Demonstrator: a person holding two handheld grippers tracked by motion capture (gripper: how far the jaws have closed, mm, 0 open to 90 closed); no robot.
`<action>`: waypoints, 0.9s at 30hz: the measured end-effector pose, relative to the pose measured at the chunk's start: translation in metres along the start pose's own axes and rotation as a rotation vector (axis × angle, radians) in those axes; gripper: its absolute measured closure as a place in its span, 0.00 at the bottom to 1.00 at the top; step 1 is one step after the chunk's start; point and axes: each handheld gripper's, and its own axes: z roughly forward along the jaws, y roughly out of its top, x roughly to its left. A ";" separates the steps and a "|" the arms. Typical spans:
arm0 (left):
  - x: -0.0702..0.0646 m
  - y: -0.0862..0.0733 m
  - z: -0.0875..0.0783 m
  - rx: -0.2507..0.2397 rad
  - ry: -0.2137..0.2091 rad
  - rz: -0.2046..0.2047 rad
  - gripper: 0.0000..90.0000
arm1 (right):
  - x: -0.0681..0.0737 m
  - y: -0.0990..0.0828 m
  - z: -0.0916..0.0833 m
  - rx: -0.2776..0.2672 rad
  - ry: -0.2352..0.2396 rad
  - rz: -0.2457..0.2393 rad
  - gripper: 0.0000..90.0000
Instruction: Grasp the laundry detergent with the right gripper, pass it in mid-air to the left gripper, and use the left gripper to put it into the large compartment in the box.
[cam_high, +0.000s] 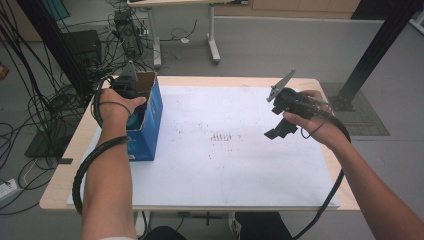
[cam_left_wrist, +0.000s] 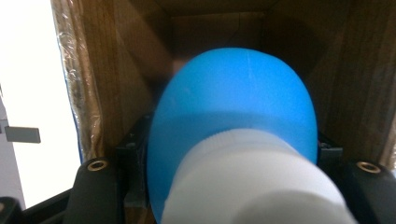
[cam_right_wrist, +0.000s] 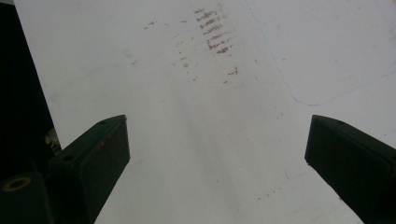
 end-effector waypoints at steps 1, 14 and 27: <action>0.000 0.000 0.000 0.000 0.000 0.001 0.39 | 0.000 0.000 0.000 -0.003 0.000 0.001 0.07; 0.000 -0.002 -0.015 -0.032 0.002 0.004 0.36 | 0.001 0.003 -0.005 -0.003 -0.007 -0.004 0.07; 0.000 -0.008 -0.042 -0.061 0.031 0.010 0.34 | 0.002 0.006 -0.007 -0.012 -0.011 -0.008 0.07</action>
